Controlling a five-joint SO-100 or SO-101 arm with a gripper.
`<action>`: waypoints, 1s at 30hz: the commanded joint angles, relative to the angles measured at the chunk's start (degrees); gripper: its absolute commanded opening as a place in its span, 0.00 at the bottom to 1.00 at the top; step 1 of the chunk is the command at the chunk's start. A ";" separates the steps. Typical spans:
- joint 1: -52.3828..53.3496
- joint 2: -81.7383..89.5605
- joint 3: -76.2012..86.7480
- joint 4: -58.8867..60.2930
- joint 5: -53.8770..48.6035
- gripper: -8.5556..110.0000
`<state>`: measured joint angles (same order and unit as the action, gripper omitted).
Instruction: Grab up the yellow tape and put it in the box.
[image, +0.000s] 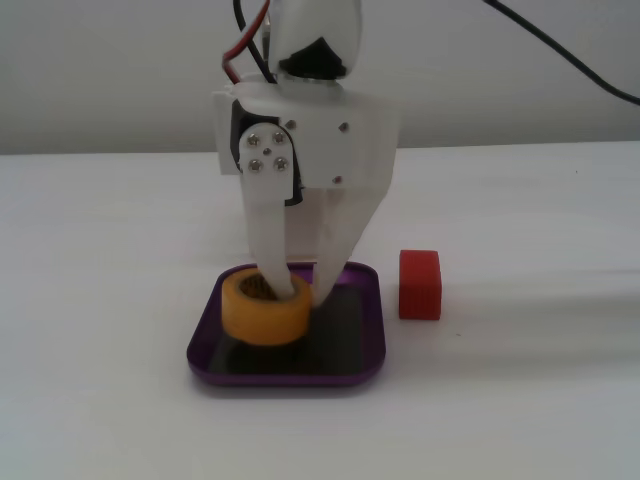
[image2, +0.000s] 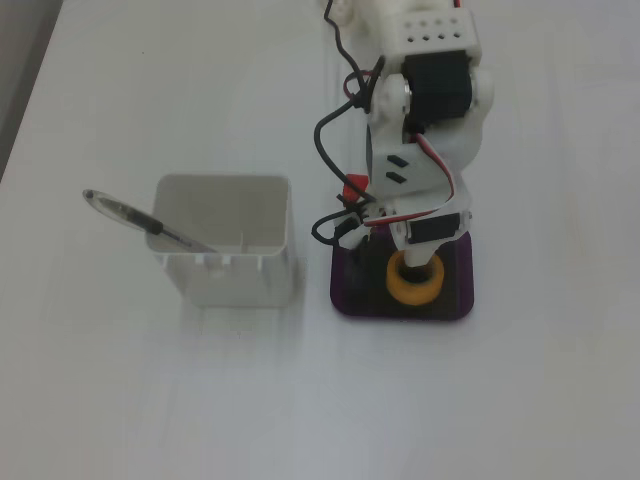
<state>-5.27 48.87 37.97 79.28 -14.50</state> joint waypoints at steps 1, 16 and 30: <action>-1.14 0.88 -2.29 0.44 -0.09 0.07; -1.58 3.96 -6.50 9.58 0.09 0.19; -0.62 37.27 -5.27 17.67 0.79 0.22</action>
<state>-6.24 74.53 25.49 96.68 -13.97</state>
